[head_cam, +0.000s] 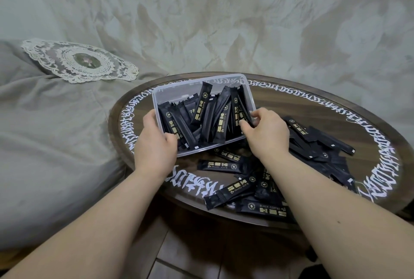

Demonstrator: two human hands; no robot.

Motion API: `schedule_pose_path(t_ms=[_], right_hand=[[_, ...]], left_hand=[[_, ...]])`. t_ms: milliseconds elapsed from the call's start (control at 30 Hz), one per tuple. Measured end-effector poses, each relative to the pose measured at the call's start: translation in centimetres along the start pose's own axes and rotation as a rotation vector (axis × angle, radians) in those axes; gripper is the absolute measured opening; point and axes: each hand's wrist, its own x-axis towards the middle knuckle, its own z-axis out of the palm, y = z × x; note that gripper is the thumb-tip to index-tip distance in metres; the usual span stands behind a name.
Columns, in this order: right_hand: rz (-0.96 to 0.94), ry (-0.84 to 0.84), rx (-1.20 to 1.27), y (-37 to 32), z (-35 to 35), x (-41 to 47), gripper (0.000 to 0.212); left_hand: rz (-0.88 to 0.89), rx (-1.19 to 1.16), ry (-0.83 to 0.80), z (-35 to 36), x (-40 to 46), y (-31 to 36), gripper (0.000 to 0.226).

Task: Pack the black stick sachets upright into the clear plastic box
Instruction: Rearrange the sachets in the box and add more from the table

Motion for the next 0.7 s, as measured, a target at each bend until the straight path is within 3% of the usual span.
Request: schedule_pose_path(t_ms=[133, 267, 333, 500, 700], right_hand=[[-0.057, 0.039, 0.032, -1.1, -0.5, -0.3, 0.031], [-0.066, -0.135, -0.169, -3.0, 0.2, -1.1, 0.056], [-0.101, -0.177, -0.210, -3.4, 0.5, -1.3, 0.058], [-0.134, -0.144, -0.168, -3.5, 0.7, -1.0, 0.044], [-0.209, -0.036, 0.072, -3.5, 0.7, -1.3, 0.017]], left_hand=[[0.007, -0.002, 0.010, 0.0, 0.1, 0.0, 0.057], [0.034, -0.024, 0.003, -0.1, 0.1, 0.0, 0.055], [0.049, -0.047, 0.001, -0.1, 0.1, -0.1, 0.052], [0.049, -0.124, 0.012, -0.4, 0.4, 0.0, 0.036], [0.061, -0.104, 0.022, -0.4, 0.6, -0.4, 0.023]])
